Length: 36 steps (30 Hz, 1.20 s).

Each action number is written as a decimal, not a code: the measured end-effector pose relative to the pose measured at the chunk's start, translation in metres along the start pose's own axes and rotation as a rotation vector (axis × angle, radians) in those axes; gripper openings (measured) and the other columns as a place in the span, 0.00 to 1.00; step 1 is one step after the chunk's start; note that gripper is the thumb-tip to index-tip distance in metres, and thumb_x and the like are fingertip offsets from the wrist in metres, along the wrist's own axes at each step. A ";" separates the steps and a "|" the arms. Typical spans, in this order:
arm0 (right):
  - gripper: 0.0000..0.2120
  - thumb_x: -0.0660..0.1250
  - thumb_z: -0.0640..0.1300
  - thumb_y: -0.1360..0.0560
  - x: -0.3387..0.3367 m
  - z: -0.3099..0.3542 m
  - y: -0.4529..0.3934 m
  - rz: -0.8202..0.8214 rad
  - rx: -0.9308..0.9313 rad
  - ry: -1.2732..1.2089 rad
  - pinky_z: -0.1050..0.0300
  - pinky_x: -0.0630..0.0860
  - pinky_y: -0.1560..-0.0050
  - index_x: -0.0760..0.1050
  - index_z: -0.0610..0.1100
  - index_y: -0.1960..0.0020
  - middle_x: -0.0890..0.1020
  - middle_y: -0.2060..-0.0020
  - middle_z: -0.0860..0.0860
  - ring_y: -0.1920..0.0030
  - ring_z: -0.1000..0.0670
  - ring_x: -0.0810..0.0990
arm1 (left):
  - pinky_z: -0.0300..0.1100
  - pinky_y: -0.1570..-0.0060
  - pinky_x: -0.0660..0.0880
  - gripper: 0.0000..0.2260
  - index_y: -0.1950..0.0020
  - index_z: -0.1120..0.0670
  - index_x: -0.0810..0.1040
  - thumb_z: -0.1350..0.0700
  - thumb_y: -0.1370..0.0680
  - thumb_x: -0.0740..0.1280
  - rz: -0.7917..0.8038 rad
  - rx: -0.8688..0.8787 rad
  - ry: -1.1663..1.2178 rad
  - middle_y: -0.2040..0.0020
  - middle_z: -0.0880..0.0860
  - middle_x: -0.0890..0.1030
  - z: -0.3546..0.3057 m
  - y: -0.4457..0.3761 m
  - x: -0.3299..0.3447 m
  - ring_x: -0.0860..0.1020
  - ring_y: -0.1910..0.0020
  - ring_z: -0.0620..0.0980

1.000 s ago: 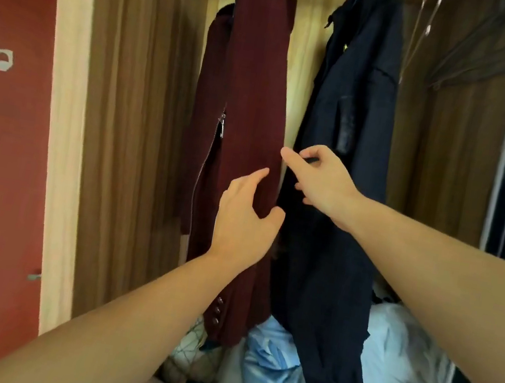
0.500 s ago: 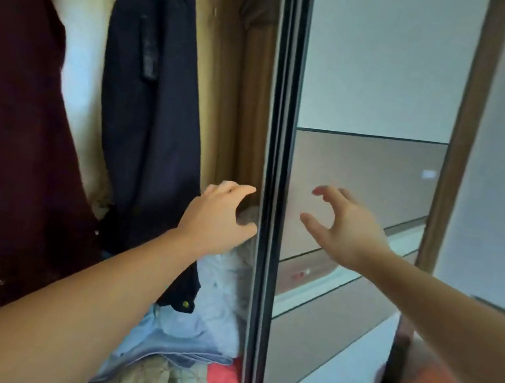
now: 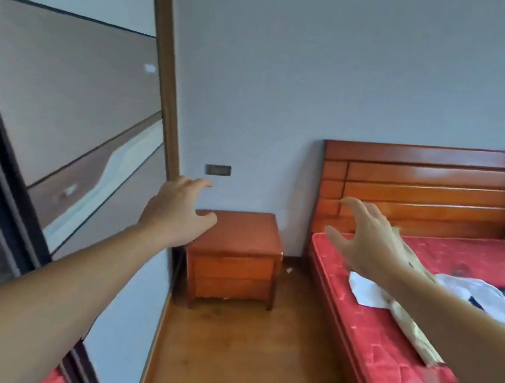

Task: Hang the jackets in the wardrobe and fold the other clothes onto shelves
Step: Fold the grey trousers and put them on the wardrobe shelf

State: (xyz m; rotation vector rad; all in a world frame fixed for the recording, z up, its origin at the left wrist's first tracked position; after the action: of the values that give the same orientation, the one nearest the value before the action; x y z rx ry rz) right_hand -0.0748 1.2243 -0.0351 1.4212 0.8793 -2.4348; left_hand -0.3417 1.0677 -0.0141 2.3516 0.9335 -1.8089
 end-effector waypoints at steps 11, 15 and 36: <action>0.29 0.70 0.57 0.29 -0.146 -0.214 0.265 -0.193 0.577 0.155 0.45 0.72 0.40 0.68 0.52 0.30 0.74 0.35 0.47 0.37 0.41 0.73 | 0.51 0.32 0.67 0.27 0.27 0.45 0.67 0.47 0.26 0.68 0.325 0.480 0.282 0.28 0.49 0.67 -0.259 0.095 0.128 0.67 0.30 0.53; 0.30 0.70 0.56 0.29 -0.169 -0.251 0.367 -0.199 0.767 0.195 0.45 0.72 0.41 0.67 0.51 0.30 0.73 0.34 0.46 0.37 0.40 0.74 | 0.51 0.32 0.66 0.28 0.27 0.45 0.67 0.48 0.27 0.69 0.446 0.580 0.298 0.28 0.50 0.67 -0.324 0.158 0.169 0.66 0.30 0.54; 0.31 0.66 0.60 0.26 -0.139 -0.284 0.378 -0.147 1.026 0.285 0.46 0.72 0.40 0.62 0.53 0.27 0.69 0.31 0.50 0.33 0.44 0.70 | 0.53 0.32 0.66 0.28 0.26 0.44 0.66 0.45 0.26 0.67 0.660 0.696 0.346 0.27 0.49 0.66 -0.382 0.138 0.279 0.63 0.28 0.53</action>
State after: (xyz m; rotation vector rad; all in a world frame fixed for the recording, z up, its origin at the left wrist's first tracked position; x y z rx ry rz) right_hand 0.3718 1.0652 -0.1715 2.0670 -0.3773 -2.9832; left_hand 0.0954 1.2184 -0.1831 2.8846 -0.5655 -1.6076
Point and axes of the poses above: each hand's wrist, its own y-axis away from the middle knuckle, its own x-axis out of the palm, z = x × y, the point moved 3 cm from there along -y, towards the middle knuckle
